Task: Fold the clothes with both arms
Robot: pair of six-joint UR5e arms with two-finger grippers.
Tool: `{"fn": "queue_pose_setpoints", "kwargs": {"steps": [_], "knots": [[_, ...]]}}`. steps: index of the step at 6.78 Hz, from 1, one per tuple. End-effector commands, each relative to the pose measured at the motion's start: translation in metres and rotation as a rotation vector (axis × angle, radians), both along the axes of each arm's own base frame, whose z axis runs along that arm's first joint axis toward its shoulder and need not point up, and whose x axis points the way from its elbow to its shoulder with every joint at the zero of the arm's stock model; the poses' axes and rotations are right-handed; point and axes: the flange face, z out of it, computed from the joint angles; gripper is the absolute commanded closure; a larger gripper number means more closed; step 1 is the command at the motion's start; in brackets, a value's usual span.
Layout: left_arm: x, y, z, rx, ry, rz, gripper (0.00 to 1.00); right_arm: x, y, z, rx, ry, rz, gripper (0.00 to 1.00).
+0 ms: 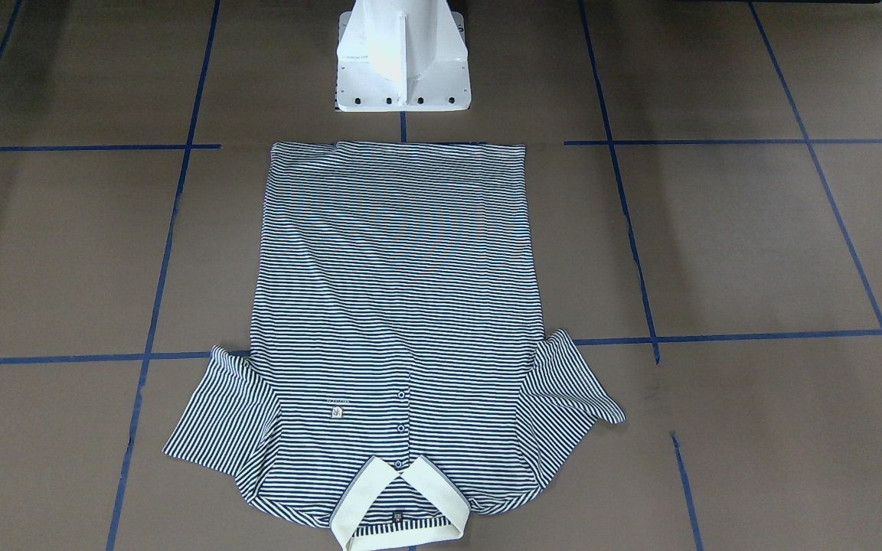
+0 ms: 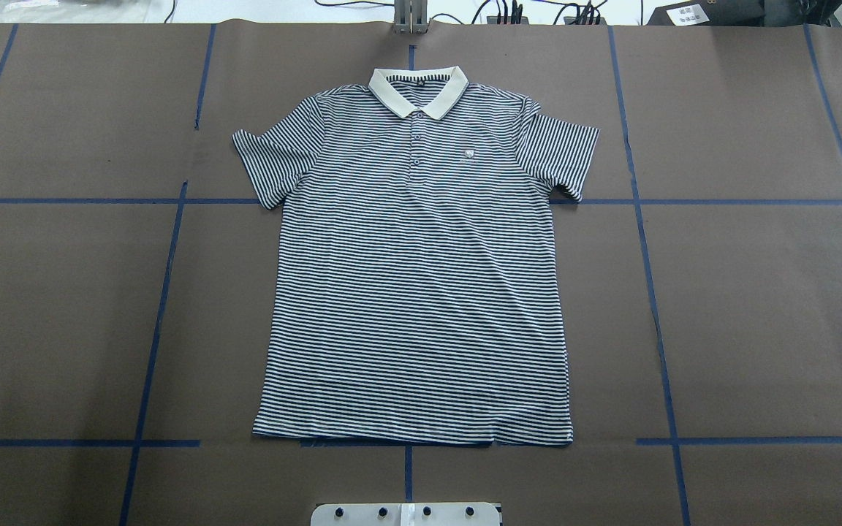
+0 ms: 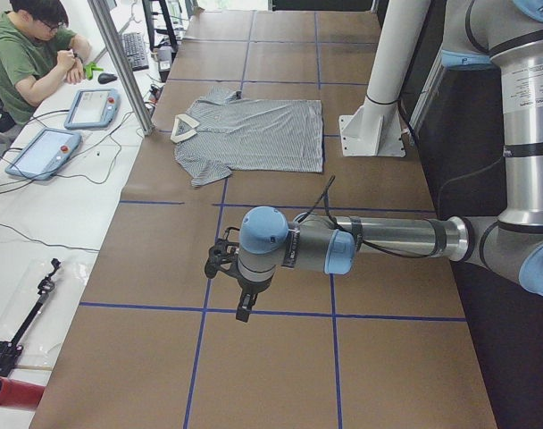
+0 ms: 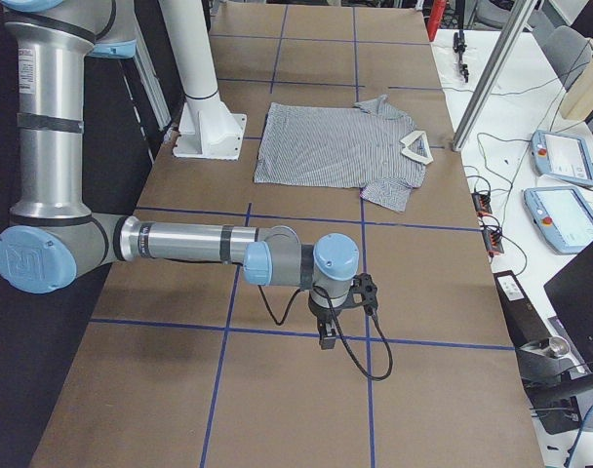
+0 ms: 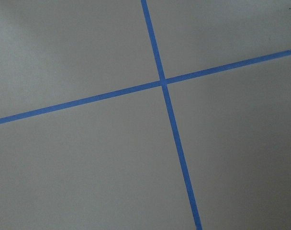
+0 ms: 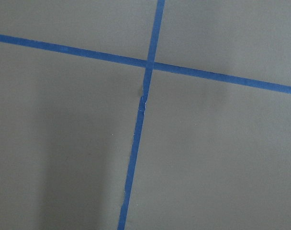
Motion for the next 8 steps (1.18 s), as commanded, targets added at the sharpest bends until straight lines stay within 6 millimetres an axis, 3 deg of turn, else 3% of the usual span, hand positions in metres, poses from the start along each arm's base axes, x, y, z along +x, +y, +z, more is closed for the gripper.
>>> {"fn": "queue_pose_setpoints", "kwargs": {"steps": [1, 2, 3, 4, 5, 6, 7, 8], "knots": [[0.000, -0.008, -0.018, 0.044, -0.003, -0.001, 0.00, -0.009, -0.015, -0.034, 0.077, -0.006, -0.009, 0.00], [-0.001, -0.019, -0.035, 0.117, 0.002, -0.005, 0.00, -0.020, -0.029, -0.060, 0.225, -0.008, -0.030, 0.00], [-0.002, -0.034, -0.056, 0.266, -0.013, -0.003, 0.00, -0.023, -0.066, -0.081, 0.402, -0.009, -0.031, 0.00], [-0.003, -0.046, -0.075, 0.398, -0.022, -0.005, 0.00, -0.025, -0.080, -0.078, 0.478, -0.023, -0.024, 0.00], [-0.004, -0.068, -0.095, 0.497, -0.025, -0.005, 0.00, -0.025, -0.082, -0.075, 0.492, -0.039, -0.015, 0.00], [-0.004, -0.077, -0.099, 0.500, -0.014, -0.009, 0.00, -0.030, -0.086, -0.084, 0.416, -0.115, 0.055, 0.00], [-0.004, -0.078, -0.105, 0.518, -0.012, -0.014, 0.00, -0.040, -0.103, -0.118, 0.456, -0.141, 0.083, 0.00], [-0.003, -0.080, -0.111, 0.510, 0.008, -0.052, 0.00, -0.088, -0.119, -0.143, 0.334, -0.196, 0.157, 0.00]]}}
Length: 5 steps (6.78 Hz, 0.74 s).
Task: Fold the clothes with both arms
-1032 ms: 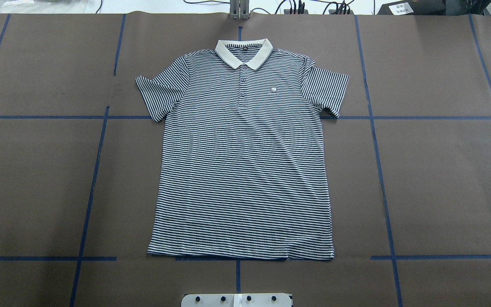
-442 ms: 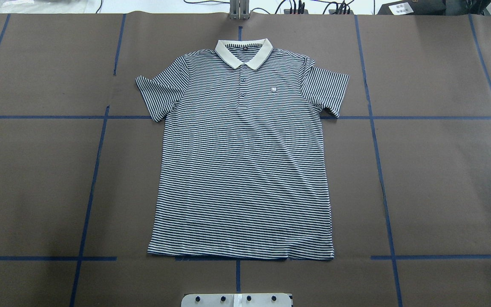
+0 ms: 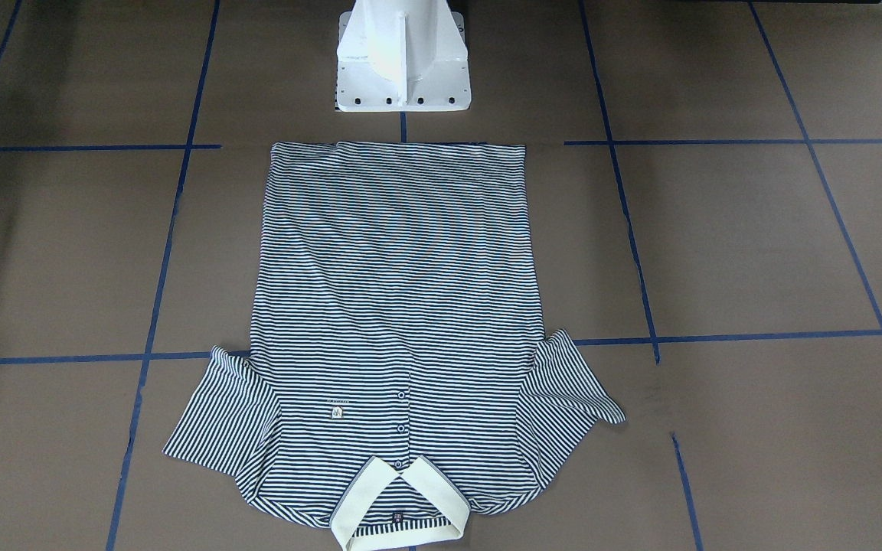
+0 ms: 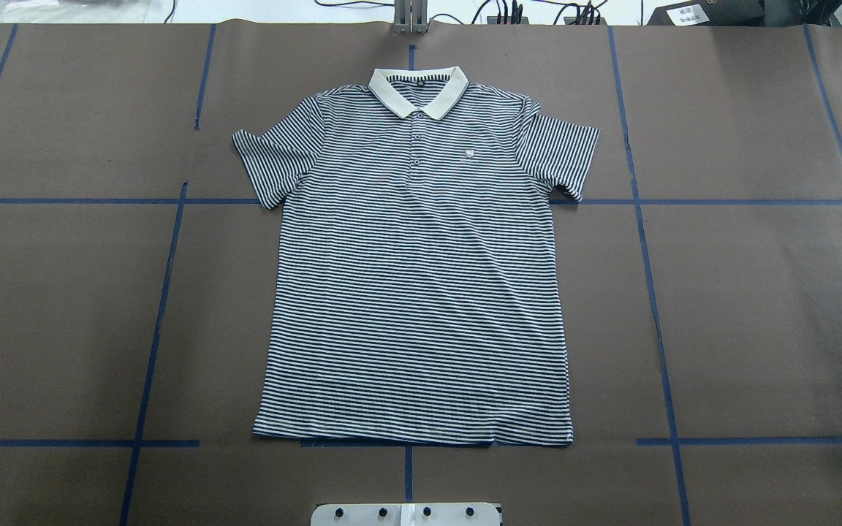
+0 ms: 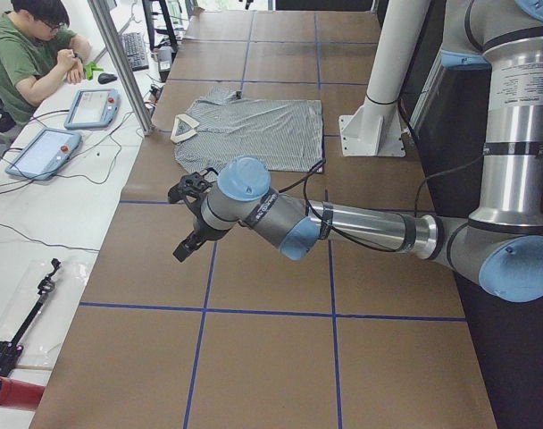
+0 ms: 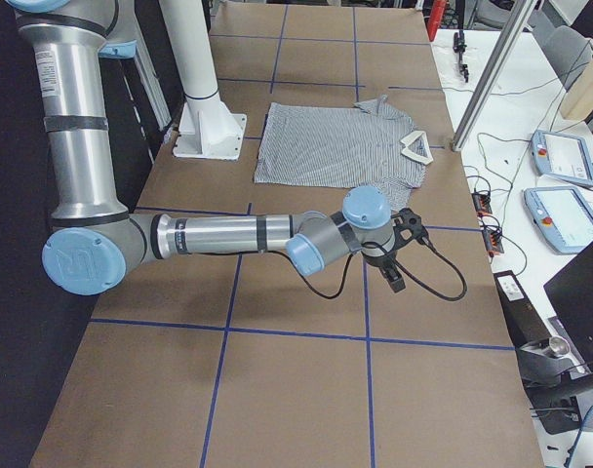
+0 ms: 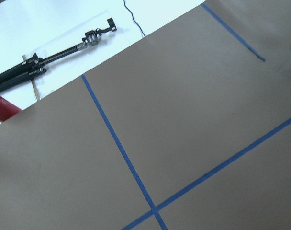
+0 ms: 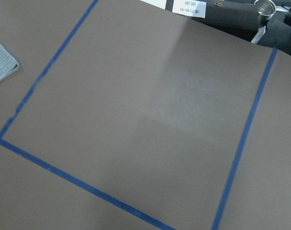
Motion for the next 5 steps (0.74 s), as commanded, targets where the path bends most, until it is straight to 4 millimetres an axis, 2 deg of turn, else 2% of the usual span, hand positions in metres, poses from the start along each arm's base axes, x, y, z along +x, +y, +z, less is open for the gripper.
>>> {"fn": "queue_pose_setpoints", "kwargs": {"steps": [1, 2, 3, 4, 5], "knots": [[0.004, -0.003, -0.010, 0.005, 0.037, -0.034, 0.00, -0.090, -0.046, -0.081, -0.160, -0.120, 0.136, 0.00], [0.006, -0.004, -0.010, 0.004, 0.038, -0.030, 0.00, -0.144, -0.063, -0.119, -0.157, -0.123, 0.159, 0.00], [0.007, -0.004, -0.011, 0.007, 0.038, -0.029, 0.00, -0.193, -0.083, -0.146, -0.154, -0.112, 0.186, 0.03], [0.008, -0.003, -0.012, 0.010, 0.039, -0.025, 0.00, -0.239, -0.105, -0.175, -0.162, -0.152, 0.196, 0.21], [0.009, -0.002, -0.011, 0.007, 0.057, -0.008, 0.00, -0.269, -0.117, -0.178, -0.182, -0.188, 0.201, 0.30]]}}
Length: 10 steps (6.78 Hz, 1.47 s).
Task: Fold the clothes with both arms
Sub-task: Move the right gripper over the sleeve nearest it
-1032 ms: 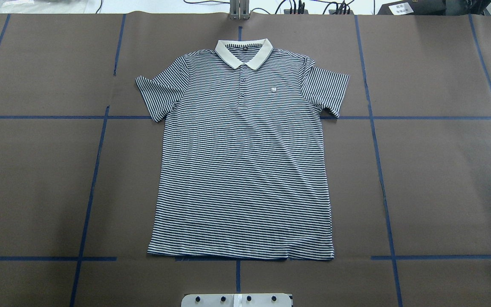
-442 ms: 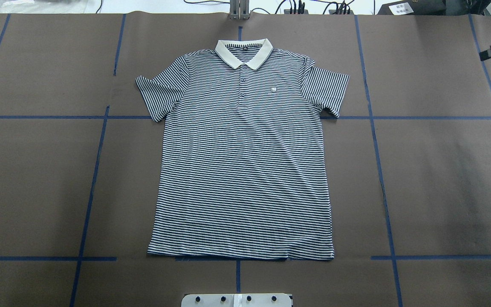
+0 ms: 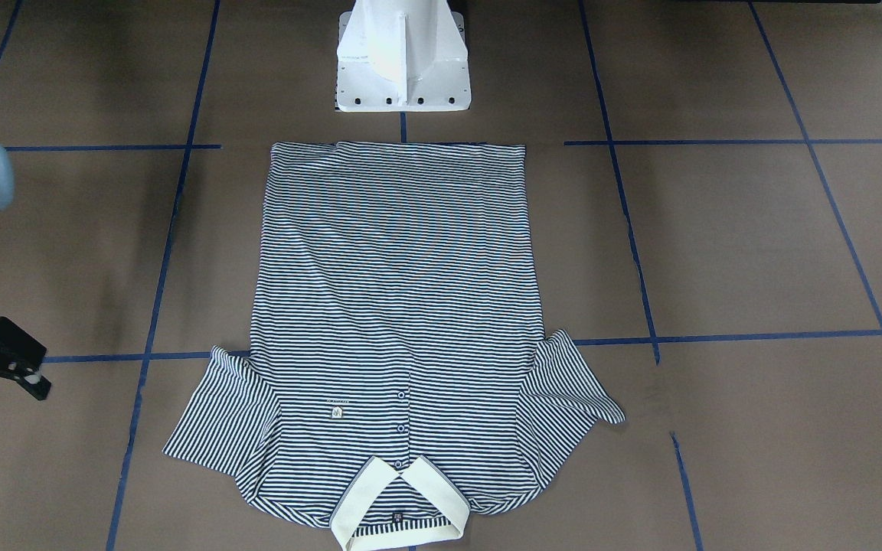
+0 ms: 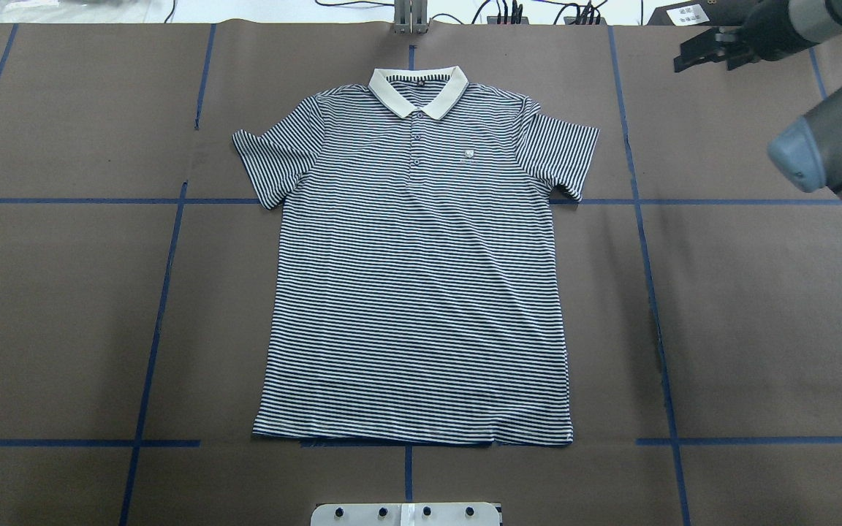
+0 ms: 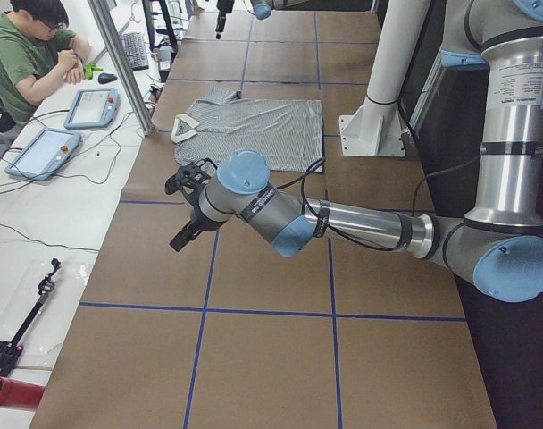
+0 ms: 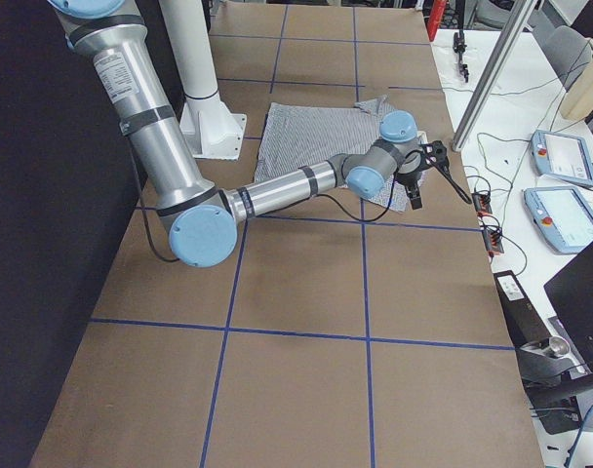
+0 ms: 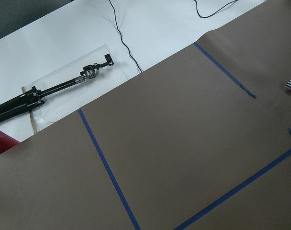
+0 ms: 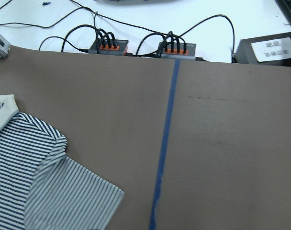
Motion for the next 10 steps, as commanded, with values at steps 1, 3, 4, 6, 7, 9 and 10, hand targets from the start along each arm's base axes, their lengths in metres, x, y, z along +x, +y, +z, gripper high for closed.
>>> {"fn": "queue_pose_setpoints", "kwargs": {"steps": [1, 3, 4, 6, 7, 9, 10], "knots": [[0.003, 0.001, -0.002, 0.002, 0.021, 0.021, 0.00, -0.069, -0.016, 0.001, -0.021, -0.037, -0.006, 0.40], [0.003, 0.002, -0.002, 0.003, 0.021, 0.021, 0.00, -0.124, -0.017, 0.022, -0.018, 0.055, 0.028, 0.47], [0.003, 0.002, -0.001, 0.002, 0.021, 0.021, 0.00, -0.145, -0.015, 0.030, -0.027, 0.078, 0.019, 0.49], [0.003, 0.002, -0.003, 0.004, 0.022, 0.020, 0.00, -0.162, -0.013, 0.042, -0.041, 0.100, 0.005, 0.52], [0.002, 0.002, -0.002, 0.003, 0.021, 0.019, 0.00, -0.166, -0.012, 0.048, -0.046, 0.112, 0.007, 0.52], [0.002, 0.002, -0.002, 0.003, 0.021, 0.019, 0.00, -0.171, -0.011, 0.054, -0.043, 0.134, 0.021, 0.53], [0.002, 0.002, -0.002, 0.003, 0.021, 0.019, 0.00, -0.173, -0.011, 0.059, -0.051, 0.141, 0.018, 0.54]]}}
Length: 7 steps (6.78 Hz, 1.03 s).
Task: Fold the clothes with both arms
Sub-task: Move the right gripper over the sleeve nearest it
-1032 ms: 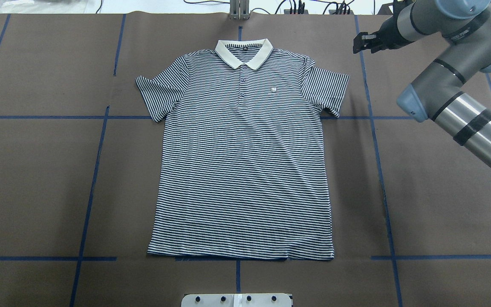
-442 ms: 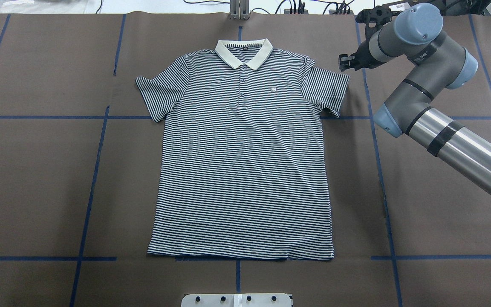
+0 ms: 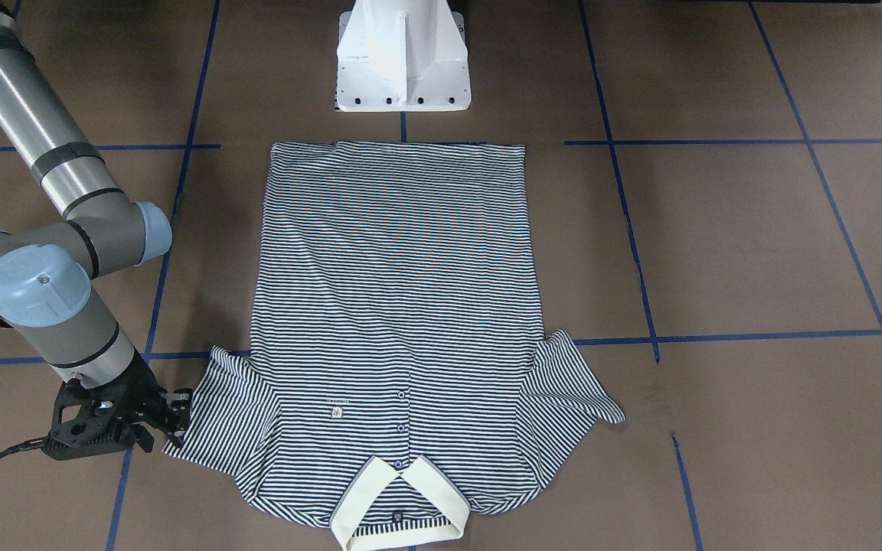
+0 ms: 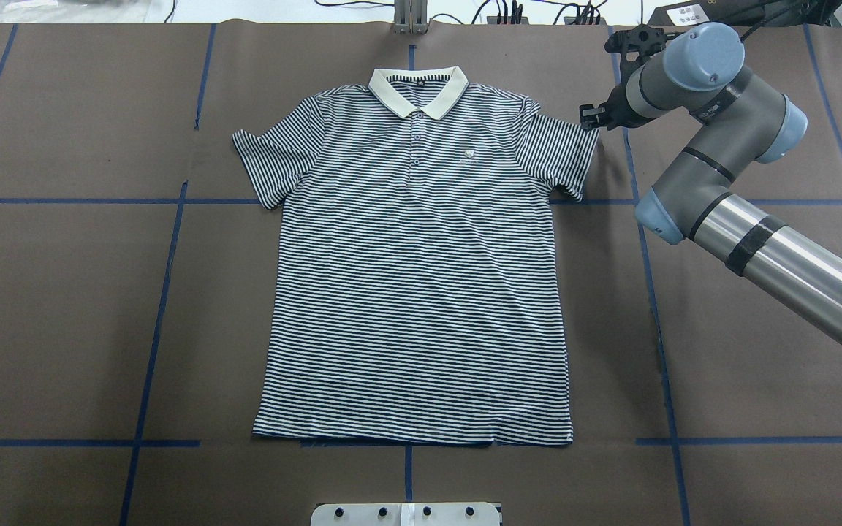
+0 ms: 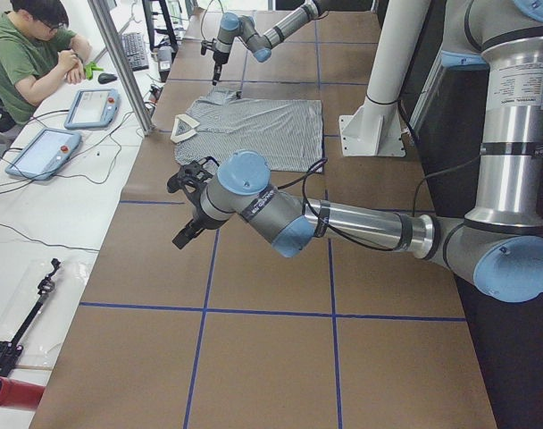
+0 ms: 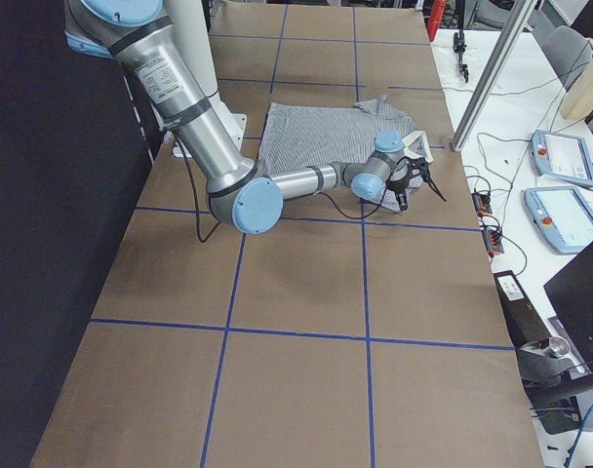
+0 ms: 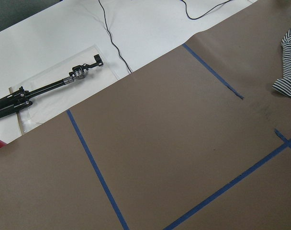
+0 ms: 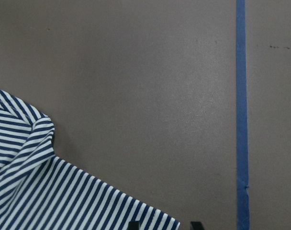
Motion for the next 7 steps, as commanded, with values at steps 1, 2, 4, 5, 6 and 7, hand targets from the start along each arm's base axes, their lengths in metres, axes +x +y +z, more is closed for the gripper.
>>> {"fn": "queue_pose_setpoints", "kwargs": {"steps": [1, 2, 4, 5, 6, 7], "knots": [[-0.0002, 0.0002, -0.0007, 0.001, 0.000, 0.000, 0.00, -0.0047, -0.0001, 0.0106, -0.009, 0.021, 0.006, 0.54], [-0.0002, 0.0008, -0.0009, 0.003, 0.000, 0.000, 0.00, -0.0067, 0.0009, 0.0115, -0.011, 0.023, 0.005, 0.54], [-0.0002, 0.0008, -0.0009, 0.003, 0.000, 0.000, 0.00, -0.0120, 0.0034, 0.0126, -0.005, 0.032, 0.007, 0.54], [-0.0002, 0.0008, -0.0009, 0.003, 0.000, 0.000, 0.00, -0.0130, 0.0040, 0.0126, -0.005, 0.032, 0.005, 0.55], [-0.0001, 0.0014, -0.0002, 0.003, -0.001, 0.000, 0.00, -0.0130, 0.0038, 0.0135, -0.006, 0.034, 0.006, 0.57], [-0.0001, 0.0014, -0.0002, 0.003, -0.001, 0.000, 0.00, -0.0133, 0.0035, 0.0123, -0.005, 0.033, 0.006, 0.58]]}}
